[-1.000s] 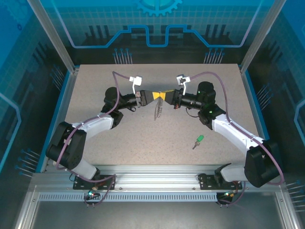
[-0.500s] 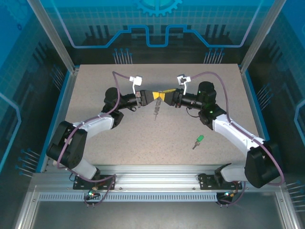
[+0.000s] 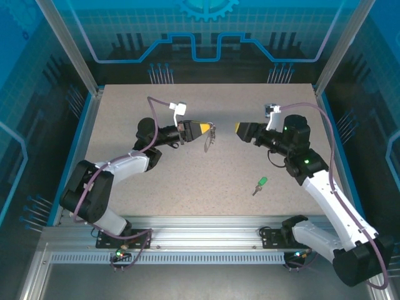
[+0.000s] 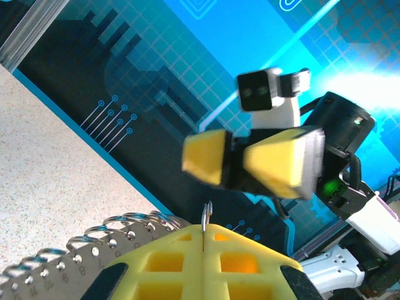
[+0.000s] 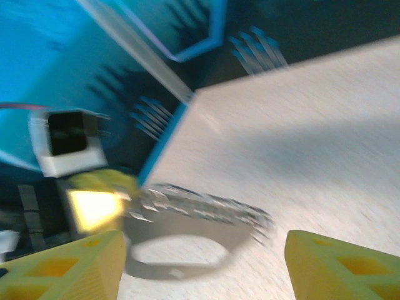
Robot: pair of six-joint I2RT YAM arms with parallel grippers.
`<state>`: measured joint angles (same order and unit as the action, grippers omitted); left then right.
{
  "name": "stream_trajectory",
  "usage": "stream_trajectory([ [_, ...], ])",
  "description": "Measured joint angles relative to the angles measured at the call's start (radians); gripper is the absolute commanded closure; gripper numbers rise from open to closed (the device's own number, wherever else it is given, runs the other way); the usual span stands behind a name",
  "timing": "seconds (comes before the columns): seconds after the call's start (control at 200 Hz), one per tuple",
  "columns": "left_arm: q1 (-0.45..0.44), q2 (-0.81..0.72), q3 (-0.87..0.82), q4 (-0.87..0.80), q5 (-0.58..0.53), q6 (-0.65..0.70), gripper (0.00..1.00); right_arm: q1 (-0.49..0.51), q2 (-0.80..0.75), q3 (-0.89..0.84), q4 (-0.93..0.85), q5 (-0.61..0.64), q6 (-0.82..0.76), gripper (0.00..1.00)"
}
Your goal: Put the keys on the keyring
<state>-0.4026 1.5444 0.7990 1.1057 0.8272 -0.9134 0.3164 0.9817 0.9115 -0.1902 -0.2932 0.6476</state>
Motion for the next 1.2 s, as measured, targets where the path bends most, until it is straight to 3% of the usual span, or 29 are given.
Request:
stream_trajectory([
  [0.125,0.000,-0.022,-0.006,-0.002,0.000,0.008,1.00,0.000,0.002,0.000,-0.251,0.159,0.000,0.41],
  [0.26,0.000,-0.053,-0.013,-0.013,0.000,0.030,1.00,0.013,0.000,-0.056,-0.399,0.288,0.037,0.46],
  [0.465,0.000,-0.100,-0.024,-0.067,0.000,0.062,1.00,0.135,0.036,-0.187,-0.552,0.458,0.151,0.50],
  [0.81,-0.007,-0.160,-0.028,-0.189,0.000,0.136,1.00,0.209,0.147,-0.224,-0.578,0.601,0.302,0.57],
  [1.2,-0.008,-0.161,-0.029,-0.219,0.000,0.157,1.00,0.209,0.275,-0.224,-0.517,0.620,0.351,0.68],
])
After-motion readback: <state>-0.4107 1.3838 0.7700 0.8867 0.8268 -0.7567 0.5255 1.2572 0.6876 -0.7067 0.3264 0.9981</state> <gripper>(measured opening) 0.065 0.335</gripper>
